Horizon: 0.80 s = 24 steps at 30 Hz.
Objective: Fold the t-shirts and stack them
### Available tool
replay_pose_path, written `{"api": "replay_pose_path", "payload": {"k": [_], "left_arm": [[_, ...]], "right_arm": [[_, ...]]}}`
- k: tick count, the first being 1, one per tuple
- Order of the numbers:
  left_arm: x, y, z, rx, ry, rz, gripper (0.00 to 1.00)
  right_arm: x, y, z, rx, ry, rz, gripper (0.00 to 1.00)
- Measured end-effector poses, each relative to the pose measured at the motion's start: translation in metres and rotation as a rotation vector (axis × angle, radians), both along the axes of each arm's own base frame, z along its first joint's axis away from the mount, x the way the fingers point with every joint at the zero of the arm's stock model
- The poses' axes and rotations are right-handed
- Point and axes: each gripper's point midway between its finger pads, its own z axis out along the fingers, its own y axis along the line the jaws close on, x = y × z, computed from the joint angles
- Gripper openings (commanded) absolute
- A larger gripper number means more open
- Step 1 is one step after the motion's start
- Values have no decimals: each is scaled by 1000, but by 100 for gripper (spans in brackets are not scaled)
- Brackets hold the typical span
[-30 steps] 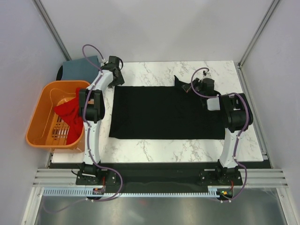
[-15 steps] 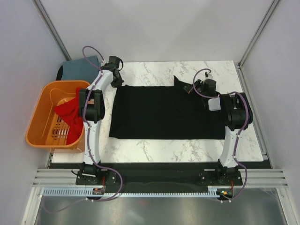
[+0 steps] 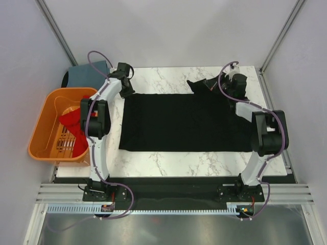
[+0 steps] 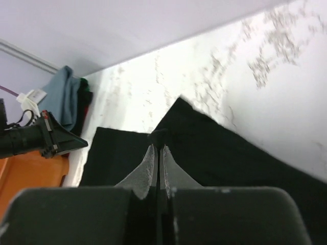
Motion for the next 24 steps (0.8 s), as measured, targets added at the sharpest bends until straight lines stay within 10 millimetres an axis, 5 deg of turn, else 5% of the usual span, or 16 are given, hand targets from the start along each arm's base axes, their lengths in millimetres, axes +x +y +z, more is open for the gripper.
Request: {"api": "replay_pose_path", "payload": {"k": [3,6,12,15,16,19,24], "left_arm": [[-18,0,18,-6,-12,-6,2],[-38,1,35,-17,-34,-12,2],[-76,1,35,-45,-26,-29,2],[-87,1,25,-48,1,-34,32],[-88,1,23,-47,5,-37,47],[-81,1,25,-45,-6,-38,63],[-38,1,32,-26,-67,-17,64]], "right_arm": [[-11,-3,44,-46,-79,6,0],[-25,-8,67,-97,-120,-1,0],[-70,-39,34,-142,-6,-69,0],[-93,-55,20,-147,53,-109,0],[-98,-59,20,-148,58,-118,0],[-109,-59,28,-148,44,-122,0],[-117,-55,37,-144,14,-110,0]]}}
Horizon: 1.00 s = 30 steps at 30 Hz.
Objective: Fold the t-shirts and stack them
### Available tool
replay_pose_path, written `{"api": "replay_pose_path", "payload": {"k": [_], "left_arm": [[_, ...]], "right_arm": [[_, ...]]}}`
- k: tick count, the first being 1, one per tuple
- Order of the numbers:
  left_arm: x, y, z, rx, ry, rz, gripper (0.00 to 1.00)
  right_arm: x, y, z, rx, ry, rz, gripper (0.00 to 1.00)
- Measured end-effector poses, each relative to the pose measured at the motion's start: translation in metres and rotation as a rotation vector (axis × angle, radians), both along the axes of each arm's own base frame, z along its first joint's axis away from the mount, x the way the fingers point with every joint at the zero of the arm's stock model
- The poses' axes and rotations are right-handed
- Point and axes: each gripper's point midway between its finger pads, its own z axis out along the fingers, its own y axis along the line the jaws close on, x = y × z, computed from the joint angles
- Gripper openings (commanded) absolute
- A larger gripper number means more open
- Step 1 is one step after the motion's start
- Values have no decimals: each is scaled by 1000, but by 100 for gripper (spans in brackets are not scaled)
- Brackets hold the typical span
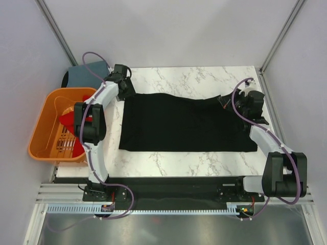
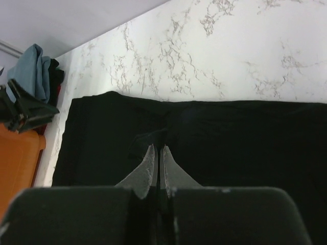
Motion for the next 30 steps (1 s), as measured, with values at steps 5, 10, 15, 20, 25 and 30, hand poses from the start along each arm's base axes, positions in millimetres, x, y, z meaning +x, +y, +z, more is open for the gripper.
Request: {"api": "replay_pose_path", "payload": {"k": [5,10,15,20,25,30], "left_arm": [[55,2,-10,31,-41,30,63],[88,7,-36,53,-31,54,60],[89,13,-47,70,-7,75,57],[87,15,-52,76,9,86,31],[85,16,-53,71,16,89,2],[85,14,-53,63,17,85,2]], "right_arm": [[-14,1,-27,8,49,2,0],[-29,4,-51,35,90,4,0],[-34,6,-51,51,74,8,0],[-36,7,-44,52,39,15,0],[-39,7,-48,52,46,15,0],[-40,7,-49,48,46,11,0]]}}
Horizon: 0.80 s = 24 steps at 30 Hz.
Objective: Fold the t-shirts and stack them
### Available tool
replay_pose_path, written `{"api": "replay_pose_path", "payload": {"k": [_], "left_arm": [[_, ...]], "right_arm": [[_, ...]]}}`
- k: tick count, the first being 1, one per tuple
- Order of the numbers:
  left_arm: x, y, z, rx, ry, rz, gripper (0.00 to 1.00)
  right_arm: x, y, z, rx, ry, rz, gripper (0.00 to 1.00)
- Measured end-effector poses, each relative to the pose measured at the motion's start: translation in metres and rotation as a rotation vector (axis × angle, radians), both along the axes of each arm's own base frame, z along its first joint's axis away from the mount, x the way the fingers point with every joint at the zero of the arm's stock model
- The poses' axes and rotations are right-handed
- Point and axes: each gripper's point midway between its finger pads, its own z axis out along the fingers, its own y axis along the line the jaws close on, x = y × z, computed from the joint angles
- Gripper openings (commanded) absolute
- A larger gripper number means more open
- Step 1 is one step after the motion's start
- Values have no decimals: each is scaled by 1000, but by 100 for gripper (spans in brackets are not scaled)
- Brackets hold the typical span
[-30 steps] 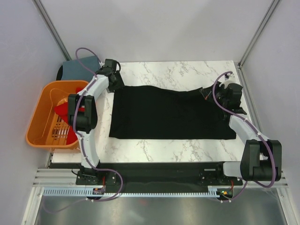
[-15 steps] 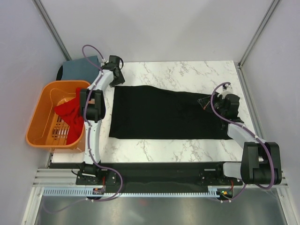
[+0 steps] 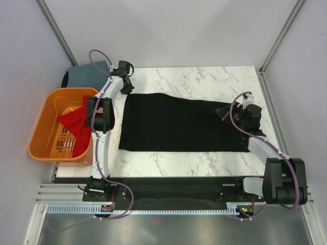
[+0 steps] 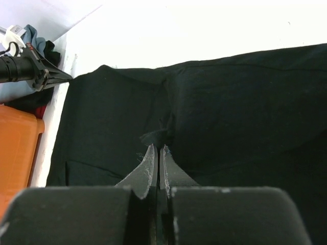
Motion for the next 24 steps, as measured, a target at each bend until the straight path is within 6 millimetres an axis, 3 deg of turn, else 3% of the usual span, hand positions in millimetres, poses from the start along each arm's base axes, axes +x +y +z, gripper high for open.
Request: {"api": "replay_pose_path", "payload": {"k": [5,14,20,24], "left_arm": [[-4,-1,2,-5,3,-4,2],[-47,4,13,0,70,-8,2],[-77,8,30,3,78,-7,2],[-87,10,47,2,50,-6,2]], "right_arm": [[1,-11,7,-18,6,-24,0],[7,-41,68,-62,-93,-102,0],[-7,-45,70,-76,-68,-125,0],[-19,-46,67,-83,-50,-137,0]]}}
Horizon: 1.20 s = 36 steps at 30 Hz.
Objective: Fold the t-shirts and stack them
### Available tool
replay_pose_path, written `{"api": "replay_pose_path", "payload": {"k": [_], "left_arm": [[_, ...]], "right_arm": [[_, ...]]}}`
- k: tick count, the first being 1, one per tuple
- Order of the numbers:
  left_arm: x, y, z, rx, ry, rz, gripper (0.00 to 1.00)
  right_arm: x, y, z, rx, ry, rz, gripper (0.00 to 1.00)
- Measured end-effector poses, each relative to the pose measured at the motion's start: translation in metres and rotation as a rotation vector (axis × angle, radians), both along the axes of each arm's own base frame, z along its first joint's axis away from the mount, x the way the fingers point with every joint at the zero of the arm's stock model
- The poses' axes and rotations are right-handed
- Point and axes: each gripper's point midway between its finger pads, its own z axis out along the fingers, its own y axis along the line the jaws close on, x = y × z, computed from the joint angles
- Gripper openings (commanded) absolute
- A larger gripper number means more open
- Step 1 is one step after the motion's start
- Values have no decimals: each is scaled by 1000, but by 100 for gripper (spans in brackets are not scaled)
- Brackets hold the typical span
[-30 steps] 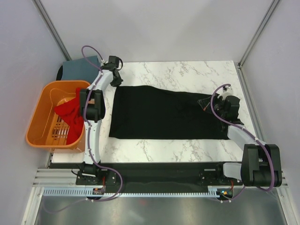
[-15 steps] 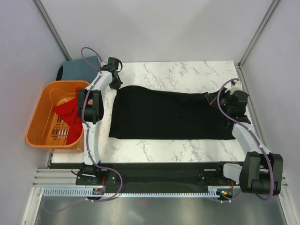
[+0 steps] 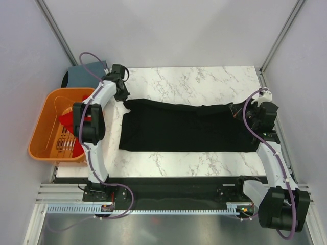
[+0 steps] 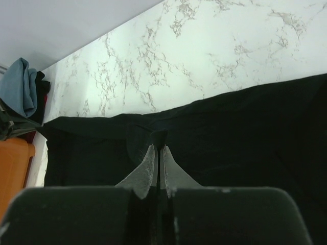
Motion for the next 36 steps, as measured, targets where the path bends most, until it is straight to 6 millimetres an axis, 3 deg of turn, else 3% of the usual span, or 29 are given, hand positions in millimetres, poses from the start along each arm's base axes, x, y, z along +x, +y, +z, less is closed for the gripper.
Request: {"api": "replay_pose_path", "payload": {"k": [9,19,28,32,36], "left_arm": [[-9,-2,42,12,-105,-49,2],[-11,-28,75,204,-220,-216,2],[-48,-9,39,330,-130,-231,2],[-76,2,21,351,-82,-230,2],[-99,8,15,353,-75,-231,2]], "right_arm": [[-22,-1,-7,-3,37,-23,0],[-37,-3,-10,-13,57,-41,0],[-45,-6,-13,-30,76,-59,0],[-52,-14,-15,-52,95,-107,0],[-67,-25,-10,-74,67,-185,0]]}}
